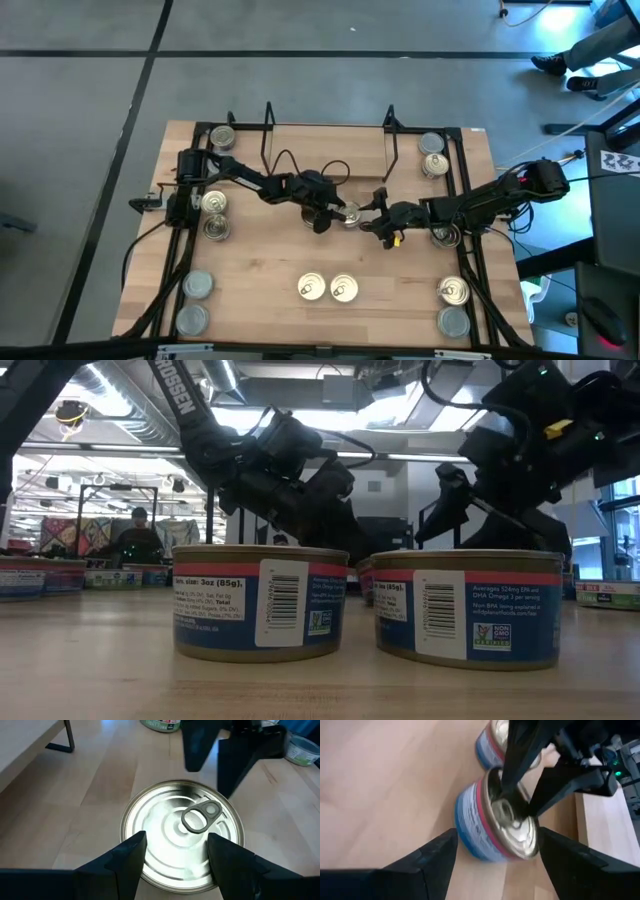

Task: Stack canned seafood by type on shelf
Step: Put the blue and pink tuna can on the shelf

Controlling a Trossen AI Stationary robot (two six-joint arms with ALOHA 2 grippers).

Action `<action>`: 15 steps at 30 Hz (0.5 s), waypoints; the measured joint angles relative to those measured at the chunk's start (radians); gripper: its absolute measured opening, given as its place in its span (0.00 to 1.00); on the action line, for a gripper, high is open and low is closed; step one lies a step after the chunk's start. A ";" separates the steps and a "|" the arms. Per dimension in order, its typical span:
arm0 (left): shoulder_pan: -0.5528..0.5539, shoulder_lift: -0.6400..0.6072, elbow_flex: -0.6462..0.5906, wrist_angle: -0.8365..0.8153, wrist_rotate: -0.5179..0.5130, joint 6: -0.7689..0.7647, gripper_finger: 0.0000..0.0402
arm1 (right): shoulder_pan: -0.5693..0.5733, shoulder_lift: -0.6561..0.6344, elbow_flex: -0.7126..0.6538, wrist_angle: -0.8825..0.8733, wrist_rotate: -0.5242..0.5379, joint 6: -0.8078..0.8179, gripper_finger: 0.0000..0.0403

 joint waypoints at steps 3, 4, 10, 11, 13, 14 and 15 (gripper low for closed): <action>0.000 0.000 0.000 0.000 -0.002 -0.001 0.53 | 0.000 0.000 0.000 -0.003 0.000 -0.053 0.67; 0.000 0.000 0.000 0.000 -0.003 -0.004 0.53 | 0.000 0.000 0.000 -0.004 0.000 -0.073 0.67; 0.000 0.000 0.000 0.001 -0.003 -0.010 0.53 | 0.000 0.048 0.000 0.026 0.040 -0.198 0.67; 0.000 0.000 0.000 0.001 -0.003 -0.010 0.53 | 0.000 0.060 0.000 0.036 0.044 -0.210 0.67; 0.000 0.000 0.000 0.001 -0.003 -0.012 0.53 | 0.000 0.087 0.000 0.060 0.045 -0.235 0.67; 0.000 0.000 0.000 0.002 -0.003 -0.015 0.53 | 0.000 0.101 0.000 0.072 0.045 -0.245 0.67; 0.000 0.000 0.000 0.003 -0.003 -0.016 0.53 | 0.000 0.114 0.000 0.084 0.051 -0.249 0.67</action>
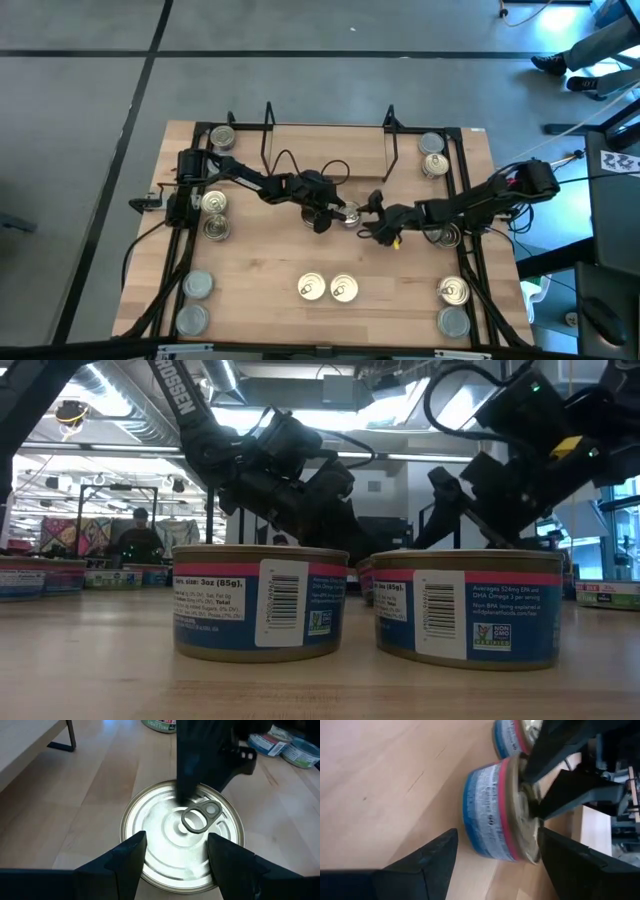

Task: Stack canned seafood by type on shelf
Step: Put the blue and pink tuna can on the shelf

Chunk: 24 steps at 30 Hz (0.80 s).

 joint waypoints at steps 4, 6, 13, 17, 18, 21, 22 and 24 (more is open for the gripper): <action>0.001 0.001 0.000 0.004 0.000 -0.008 0.53 | 0.000 0.052 0.000 0.069 0.037 -0.036 0.67; 0.001 0.001 0.000 0.004 0.000 -0.008 0.53 | 0.000 0.077 0.001 0.083 0.041 -0.059 0.67; 0.001 0.001 -0.002 0.011 0.000 -0.016 0.53 | -0.001 0.169 0.049 0.118 0.117 -0.133 0.67; 0.003 0.001 -0.003 0.012 0.001 -0.018 0.53 | 0.000 0.198 0.090 0.104 0.132 -0.139 0.67; 0.003 0.001 -0.003 0.012 0.001 -0.018 0.53 | 0.000 0.199 0.096 0.096 0.132 -0.138 0.67; 0.003 0.001 -0.003 0.011 0.000 -0.019 0.53 | 0.000 0.200 0.103 0.086 0.132 -0.135 0.60; 0.003 0.001 -0.003 0.012 0.000 -0.020 0.53 | 0.000 0.200 0.103 0.086 0.134 -0.132 0.56; 0.004 0.000 -0.003 0.013 0.000 -0.025 0.53 | 0.002 0.200 0.103 0.086 0.147 -0.120 0.51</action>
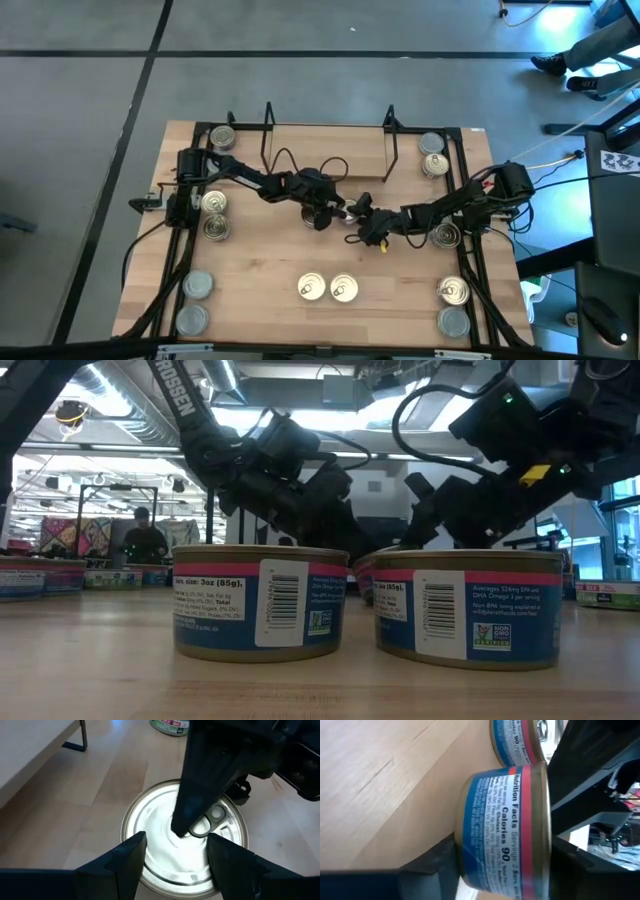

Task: Stack canned seafood by type on shelf
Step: Put the blue and pink tuna can on the shelf

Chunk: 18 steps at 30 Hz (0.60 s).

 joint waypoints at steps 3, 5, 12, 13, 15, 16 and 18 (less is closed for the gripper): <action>0.000 -0.005 0.000 -0.003 -0.001 -0.004 0.53 | 0.001 0.000 0.001 -0.003 0.012 0.042 0.51; 0.000 -0.021 0.000 -0.014 -0.005 -0.014 0.53 | 0.019 0.000 0.003 -0.005 0.030 0.065 0.51; -0.010 -0.162 -0.007 -0.176 -0.014 0.015 0.53 | 0.119 -0.034 0.003 -0.036 0.132 0.085 0.49; -0.014 -0.192 -0.007 -0.216 -0.036 0.026 0.53 | 0.132 -0.049 0.002 -0.041 0.152 0.089 0.49; -0.027 -0.261 -0.003 -0.300 -0.101 0.052 0.53 | 0.148 -0.089 0.005 -0.053 0.171 0.111 0.49; -0.035 -0.287 -0.003 -0.342 -0.136 0.065 0.53 | 0.152 -0.111 0.004 -0.070 0.180 0.127 0.49; -0.055 -0.338 -0.002 -0.447 -0.202 0.082 0.53 | 0.155 -0.155 0.004 -0.087 0.193 0.154 0.49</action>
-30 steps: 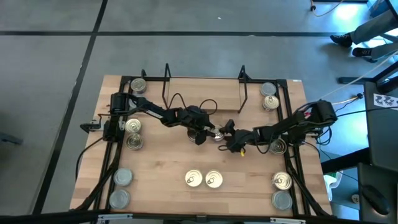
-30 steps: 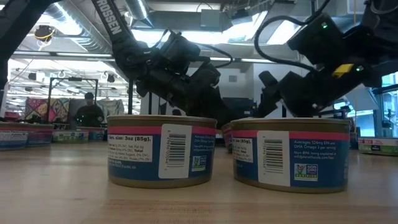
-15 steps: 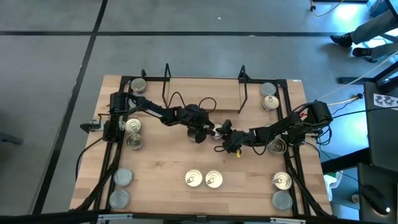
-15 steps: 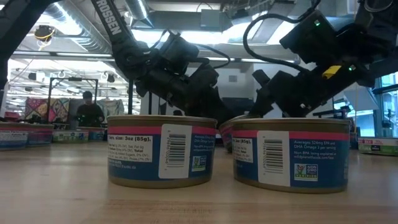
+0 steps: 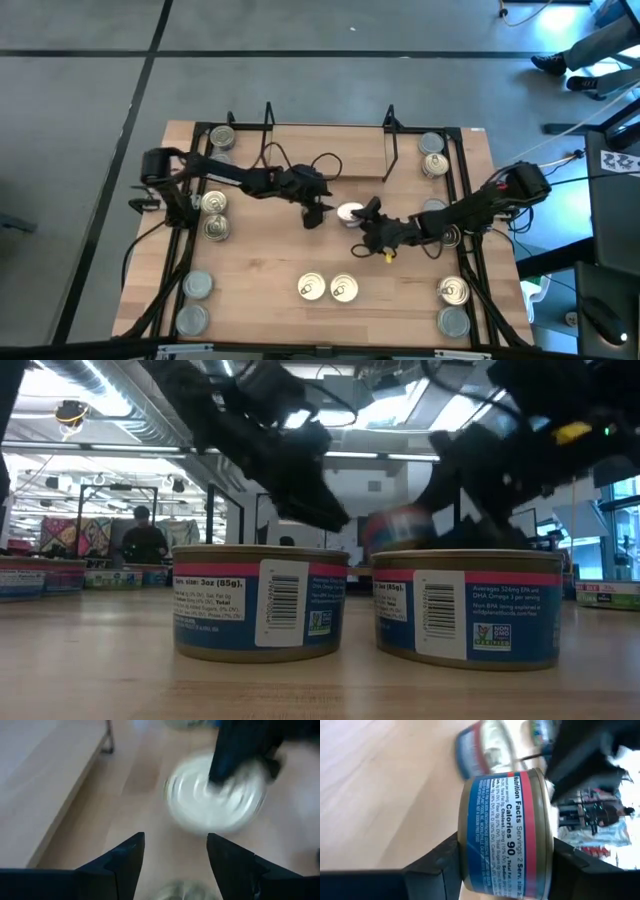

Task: Stack canned seafood by type on shelf
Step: Put the blue and pink tuna can on the shelf

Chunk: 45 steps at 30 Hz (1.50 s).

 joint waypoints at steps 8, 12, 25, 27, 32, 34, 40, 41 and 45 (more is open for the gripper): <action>-0.107 -0.100 0.001 -0.187 -0.181 0.005 0.53 | -0.036 -0.143 0.055 -0.107 0.102 0.051 0.49; -0.167 -0.103 -0.011 -0.167 -0.213 0.005 0.53 | -0.101 -0.148 0.152 -0.274 0.116 0.119 0.49; -0.226 -0.278 -0.348 0.109 -0.315 -0.121 0.53 | -0.384 -0.068 0.356 -0.471 0.017 0.255 0.49; -0.226 -0.311 -0.399 0.153 -0.316 -0.147 0.53 | -0.423 -0.031 0.392 -0.501 0.018 0.263 0.49; -0.232 -0.338 -0.452 0.197 -0.323 -0.175 0.53 | -0.501 0.065 0.519 -0.622 0.026 0.333 0.49; -0.232 -0.337 -0.452 0.186 -0.323 -0.177 0.53 | -0.528 0.102 0.566 -0.690 0.024 0.370 0.49; -0.236 -0.337 -0.452 0.193 -0.323 -0.160 0.53 | -0.593 0.210 0.647 -0.760 0.010 0.413 0.49; -0.236 -0.337 -0.452 0.194 -0.323 -0.156 0.53 | -0.604 0.225 0.652 -0.766 0.017 0.414 0.49; -0.236 -0.337 -0.452 0.190 -0.323 -0.148 0.53 | -0.649 0.263 0.654 -0.769 0.044 0.420 0.49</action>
